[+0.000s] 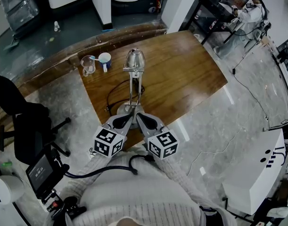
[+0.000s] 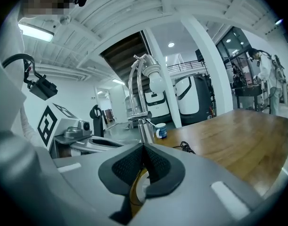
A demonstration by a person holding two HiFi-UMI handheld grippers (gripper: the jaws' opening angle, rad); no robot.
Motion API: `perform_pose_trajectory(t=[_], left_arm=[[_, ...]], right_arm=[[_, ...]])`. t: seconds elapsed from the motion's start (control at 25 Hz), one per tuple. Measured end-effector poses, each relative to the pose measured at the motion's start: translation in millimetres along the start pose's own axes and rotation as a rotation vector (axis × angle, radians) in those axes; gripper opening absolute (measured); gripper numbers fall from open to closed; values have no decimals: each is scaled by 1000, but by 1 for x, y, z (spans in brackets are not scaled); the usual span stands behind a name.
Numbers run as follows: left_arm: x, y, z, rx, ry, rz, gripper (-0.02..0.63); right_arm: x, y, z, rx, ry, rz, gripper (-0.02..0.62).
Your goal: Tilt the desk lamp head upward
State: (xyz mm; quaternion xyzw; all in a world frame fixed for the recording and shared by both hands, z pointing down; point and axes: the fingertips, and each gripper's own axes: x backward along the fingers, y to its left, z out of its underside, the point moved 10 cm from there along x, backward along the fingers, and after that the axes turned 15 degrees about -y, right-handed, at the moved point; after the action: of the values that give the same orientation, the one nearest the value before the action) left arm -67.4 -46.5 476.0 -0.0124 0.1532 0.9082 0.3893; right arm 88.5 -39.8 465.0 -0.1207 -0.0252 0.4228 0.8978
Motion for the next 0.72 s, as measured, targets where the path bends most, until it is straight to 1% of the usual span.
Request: perform_pose_trajectory(t=[0.12, 0.28, 0.72], left_arm=[[0, 0, 1, 2, 1, -4, 8], [1, 1, 2, 13, -1, -6, 8], [0, 1, 2, 8, 0, -8, 8]], right_arm=[[0, -1, 2, 7, 13, 13, -2], [-2, 1, 3, 20, 28, 4, -2], [-6, 4, 5, 47, 54, -8, -2]])
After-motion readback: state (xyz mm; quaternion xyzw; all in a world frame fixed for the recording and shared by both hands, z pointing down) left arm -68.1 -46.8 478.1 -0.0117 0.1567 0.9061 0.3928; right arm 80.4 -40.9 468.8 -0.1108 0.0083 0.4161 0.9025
